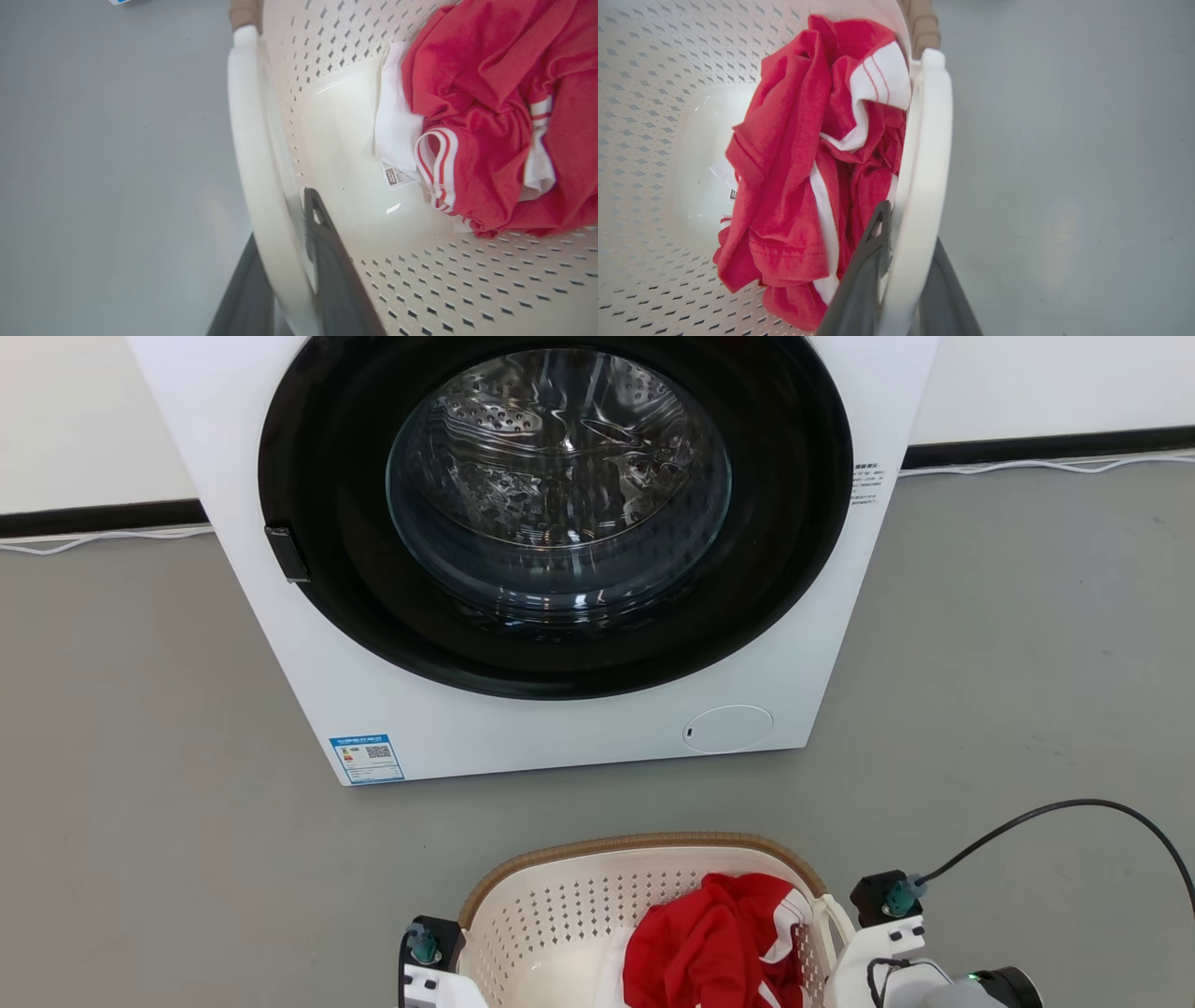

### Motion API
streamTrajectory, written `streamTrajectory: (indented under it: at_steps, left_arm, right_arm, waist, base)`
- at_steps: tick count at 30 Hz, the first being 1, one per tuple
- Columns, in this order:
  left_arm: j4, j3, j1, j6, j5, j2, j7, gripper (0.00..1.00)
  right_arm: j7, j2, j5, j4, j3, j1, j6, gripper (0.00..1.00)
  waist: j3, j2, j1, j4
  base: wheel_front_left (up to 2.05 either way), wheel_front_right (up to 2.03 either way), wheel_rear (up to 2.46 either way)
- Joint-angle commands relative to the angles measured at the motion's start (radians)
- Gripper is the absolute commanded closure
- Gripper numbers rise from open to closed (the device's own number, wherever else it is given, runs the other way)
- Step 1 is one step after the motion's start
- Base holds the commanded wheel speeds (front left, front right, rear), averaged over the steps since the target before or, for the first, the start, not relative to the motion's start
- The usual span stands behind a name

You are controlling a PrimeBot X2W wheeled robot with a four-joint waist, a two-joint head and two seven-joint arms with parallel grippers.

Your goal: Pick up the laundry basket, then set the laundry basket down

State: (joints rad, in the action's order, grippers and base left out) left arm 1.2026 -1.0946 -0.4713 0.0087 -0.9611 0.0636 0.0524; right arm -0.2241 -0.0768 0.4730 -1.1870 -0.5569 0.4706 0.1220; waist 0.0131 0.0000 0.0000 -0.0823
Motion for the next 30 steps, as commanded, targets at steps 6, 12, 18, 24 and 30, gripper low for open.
streamTrajectory:
  at_steps: [6, 12, 18, 24, 30]
  left_arm:
    - [-0.023, -0.001, -0.04, -0.005, -0.014, -0.013, -0.022, 1.0]
    - [-0.023, -0.012, -0.043, -0.005, -0.028, -0.013, -0.024, 1.0]
    - [-0.02, -0.025, -0.046, -0.003, -0.041, -0.013, -0.027, 1.0]
    - [-0.017, -0.035, -0.047, -0.003, -0.053, -0.013, -0.032, 1.0]
    - [-0.015, -0.046, -0.05, -0.002, -0.062, -0.013, -0.036, 1.0]
  right_arm:
    - [0.01, 0.027, 0.015, 0.021, -0.033, 0.018, 0.009, 1.0]
    - [0.017, 0.027, 0.026, 0.016, -0.041, 0.019, 0.009, 1.0]
    - [0.025, 0.027, 0.036, 0.013, -0.051, 0.021, 0.009, 1.0]
    - [0.027, 0.027, 0.044, 0.007, -0.058, 0.026, 0.009, 1.0]
    - [0.03, 0.027, 0.052, 0.002, -0.065, 0.027, 0.009, 1.0]
  waist:
    - [0.0, 0.0, 0.0001, -0.001]
    - [-0.002, 0.0, 0.0001, 0.002]
    - [-0.001, 0.0, 0.0001, 0.008]
    - [-0.001, 0.0, 0.0001, 0.01]
    - [0.001, 0.0, 0.0, 0.014]
  base:
    - [0.0, 0.0, 0.0]
    - [0.0, 0.0, 0.0]
    - [0.0, 0.0, 0.0]
    - [0.0, 0.0, 0.0]
    - [0.0, 0.0, 0.0]
